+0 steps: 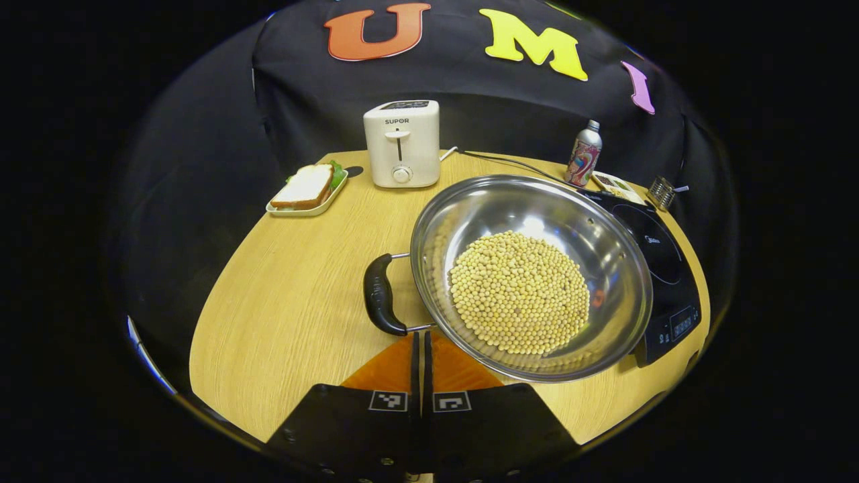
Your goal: First push the handle of the pot to place it horizontally, then grasp the pot with both hands and set it on the induction cooktop.
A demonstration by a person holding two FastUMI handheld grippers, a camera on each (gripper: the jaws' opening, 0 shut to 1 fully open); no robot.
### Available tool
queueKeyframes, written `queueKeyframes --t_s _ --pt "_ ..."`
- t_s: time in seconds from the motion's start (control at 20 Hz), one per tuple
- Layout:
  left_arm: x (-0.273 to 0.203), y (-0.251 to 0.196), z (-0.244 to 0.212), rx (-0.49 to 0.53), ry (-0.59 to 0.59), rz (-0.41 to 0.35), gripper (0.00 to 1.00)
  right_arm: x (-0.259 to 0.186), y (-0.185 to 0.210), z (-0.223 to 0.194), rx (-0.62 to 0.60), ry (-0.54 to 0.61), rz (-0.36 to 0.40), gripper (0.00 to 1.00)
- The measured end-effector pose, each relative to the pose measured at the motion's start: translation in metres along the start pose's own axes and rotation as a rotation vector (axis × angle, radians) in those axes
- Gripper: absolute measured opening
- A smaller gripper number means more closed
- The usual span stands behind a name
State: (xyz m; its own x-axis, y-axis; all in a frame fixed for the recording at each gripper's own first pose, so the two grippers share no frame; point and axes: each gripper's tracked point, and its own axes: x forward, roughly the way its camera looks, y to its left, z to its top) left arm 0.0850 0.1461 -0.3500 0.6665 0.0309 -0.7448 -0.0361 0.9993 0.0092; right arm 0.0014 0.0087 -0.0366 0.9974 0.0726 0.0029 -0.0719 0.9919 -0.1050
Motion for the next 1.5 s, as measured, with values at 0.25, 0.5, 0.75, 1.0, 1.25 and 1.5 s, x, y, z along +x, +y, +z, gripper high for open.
queueKeyframes --t_s 0.25,0.5,0.75,1.0,1.25,1.5 --pt "0.015 0.009 0.015 -0.015 0.002 0.013 0.0 0.001 0.012 -0.006 -0.041 -0.003 0.016 0.99" --pt "0.029 0.014 0.033 -0.027 -0.023 0.028 0.0 0.008 0.018 -0.019 -0.024 0.037 0.017 1.0" --pt "0.037 0.019 0.041 -0.012 -0.036 0.044 0.0 0.009 0.014 -0.026 -0.009 0.046 -0.003 1.0" --pt "0.022 0.039 0.04 0.036 -0.065 0.126 0.0 0.012 0.014 -0.041 0.01 0.059 -0.023 1.0" --pt "-0.003 0.053 0.04 -0.03 -0.135 0.138 0.01 0.019 0.034 -0.068 0.032 0.105 -0.015 1.0" --pt "-0.055 0.032 0.061 -0.073 -0.289 0.047 0.39 0.039 0.07 -0.095 0.069 0.158 0.016 1.0"
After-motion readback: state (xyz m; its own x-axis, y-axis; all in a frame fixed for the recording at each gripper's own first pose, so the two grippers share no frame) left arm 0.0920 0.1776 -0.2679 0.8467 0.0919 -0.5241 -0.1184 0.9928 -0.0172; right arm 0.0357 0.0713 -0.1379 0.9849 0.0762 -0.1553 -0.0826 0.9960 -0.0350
